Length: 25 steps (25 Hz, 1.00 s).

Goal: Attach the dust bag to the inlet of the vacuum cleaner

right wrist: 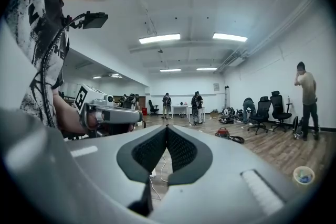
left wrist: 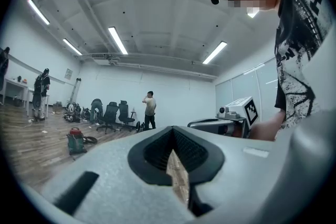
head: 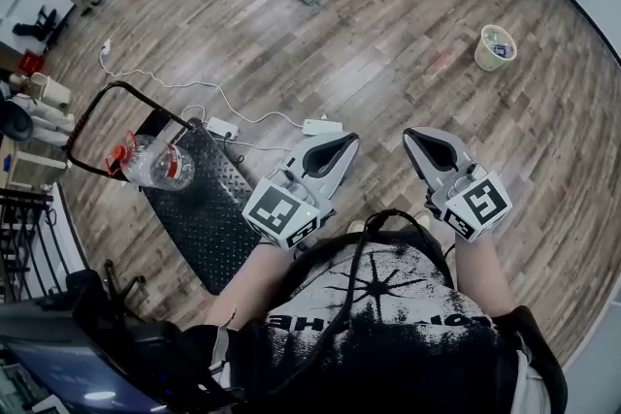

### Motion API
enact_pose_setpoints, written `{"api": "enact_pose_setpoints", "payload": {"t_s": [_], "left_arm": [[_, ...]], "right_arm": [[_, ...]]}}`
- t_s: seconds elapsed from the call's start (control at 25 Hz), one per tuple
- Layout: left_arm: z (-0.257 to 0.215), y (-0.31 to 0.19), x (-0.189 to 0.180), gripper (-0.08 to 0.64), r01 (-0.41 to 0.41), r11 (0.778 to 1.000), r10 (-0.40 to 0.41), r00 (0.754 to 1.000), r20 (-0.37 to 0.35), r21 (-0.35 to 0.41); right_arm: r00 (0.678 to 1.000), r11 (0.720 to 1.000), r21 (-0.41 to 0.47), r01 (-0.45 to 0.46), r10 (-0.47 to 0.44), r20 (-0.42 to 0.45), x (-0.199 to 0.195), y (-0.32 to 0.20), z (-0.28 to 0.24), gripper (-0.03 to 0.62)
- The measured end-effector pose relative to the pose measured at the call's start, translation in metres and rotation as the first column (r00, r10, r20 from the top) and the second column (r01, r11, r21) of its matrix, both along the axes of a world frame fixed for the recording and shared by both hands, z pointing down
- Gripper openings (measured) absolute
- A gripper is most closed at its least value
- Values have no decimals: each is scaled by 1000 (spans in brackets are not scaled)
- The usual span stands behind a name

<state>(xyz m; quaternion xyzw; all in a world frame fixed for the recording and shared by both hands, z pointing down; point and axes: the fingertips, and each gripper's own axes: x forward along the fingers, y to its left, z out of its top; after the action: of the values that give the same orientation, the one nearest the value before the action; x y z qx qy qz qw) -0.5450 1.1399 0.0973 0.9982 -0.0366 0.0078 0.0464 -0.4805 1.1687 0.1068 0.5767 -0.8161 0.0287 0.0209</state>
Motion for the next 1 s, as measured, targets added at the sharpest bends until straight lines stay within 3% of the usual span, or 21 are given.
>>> {"api": "enact_pose_setpoints", "payload": {"t_s": [0.6, 1.0], "left_arm": [[6, -16, -4, 0, 12, 1000, -12, 1000, -14, -9], [18, -31, 35, 0, 13, 999, -13, 1000, -3, -42]], "right_arm": [[999, 999, -18, 31, -31, -36, -5, -11, 4, 8], [997, 998, -31, 58, -60, -53, 34, -31, 10, 8]]}}
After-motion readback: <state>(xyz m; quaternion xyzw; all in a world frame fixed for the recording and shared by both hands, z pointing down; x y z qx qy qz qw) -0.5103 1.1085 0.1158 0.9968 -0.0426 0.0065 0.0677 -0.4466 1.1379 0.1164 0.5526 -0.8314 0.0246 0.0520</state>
